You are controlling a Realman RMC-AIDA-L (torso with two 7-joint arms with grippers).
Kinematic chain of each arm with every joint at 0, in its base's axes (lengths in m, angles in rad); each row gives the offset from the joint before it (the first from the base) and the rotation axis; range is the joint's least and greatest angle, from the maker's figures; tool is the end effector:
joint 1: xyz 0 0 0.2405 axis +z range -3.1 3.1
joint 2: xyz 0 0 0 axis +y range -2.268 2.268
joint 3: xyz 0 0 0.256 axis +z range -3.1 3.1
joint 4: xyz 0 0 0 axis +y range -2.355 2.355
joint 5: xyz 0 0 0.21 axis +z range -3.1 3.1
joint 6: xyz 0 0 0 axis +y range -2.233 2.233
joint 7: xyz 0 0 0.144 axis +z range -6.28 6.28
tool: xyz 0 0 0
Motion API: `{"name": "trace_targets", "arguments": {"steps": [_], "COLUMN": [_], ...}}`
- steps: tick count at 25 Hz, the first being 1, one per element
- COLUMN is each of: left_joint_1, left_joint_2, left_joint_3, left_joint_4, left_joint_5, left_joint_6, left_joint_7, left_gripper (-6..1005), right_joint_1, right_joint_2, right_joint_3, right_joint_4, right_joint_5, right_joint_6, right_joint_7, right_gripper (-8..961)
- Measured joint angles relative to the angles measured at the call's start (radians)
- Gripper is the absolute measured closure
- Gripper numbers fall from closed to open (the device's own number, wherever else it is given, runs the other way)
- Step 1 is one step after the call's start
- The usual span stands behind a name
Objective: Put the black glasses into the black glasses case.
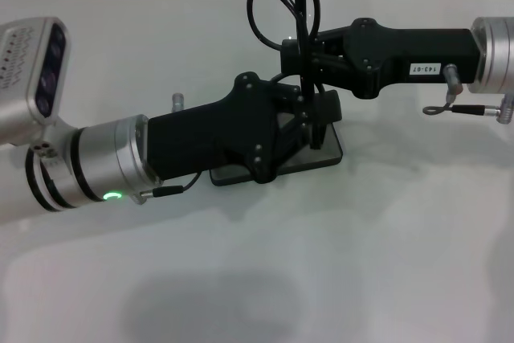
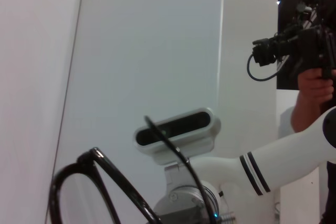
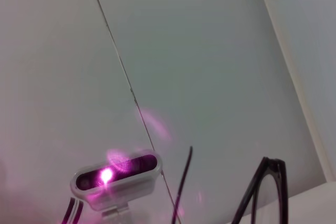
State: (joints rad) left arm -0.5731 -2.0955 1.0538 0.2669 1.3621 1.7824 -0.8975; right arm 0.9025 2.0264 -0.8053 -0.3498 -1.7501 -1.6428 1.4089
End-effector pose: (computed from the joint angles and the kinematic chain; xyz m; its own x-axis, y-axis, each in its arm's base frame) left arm -0.1995 0.2879 -0.0421 0.5303 0.0570 0.8459 0.1760 -0.9834 -0.0441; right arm 0.1303 0.3747 -0.0224 0.7154 -0.2776 -0.6412 -0.2349 -0.9598 0.1535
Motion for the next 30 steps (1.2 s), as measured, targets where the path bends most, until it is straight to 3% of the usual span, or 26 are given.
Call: {"name": "trace_targets", "arguments": {"steps": [30], "left_joint_1": [0.025], "left_joint_2": [0.012], "left_joint_3": [-0.001], "left_joint_4": [0.035], "left_joint_5": [-0.017], "left_joint_6": [-0.016], "left_joint_7": [-0.074], "left_gripper": [986], "right_joint_1": [-0.019], "right_joint_2": [-0.003], "right_joint_3": [0.001], "right_joint_4": [-0.007], "right_joint_5": [0.038], "right_joint_6": [0.020], "right_joint_7": [-0.044], "right_gripper": [803]}}
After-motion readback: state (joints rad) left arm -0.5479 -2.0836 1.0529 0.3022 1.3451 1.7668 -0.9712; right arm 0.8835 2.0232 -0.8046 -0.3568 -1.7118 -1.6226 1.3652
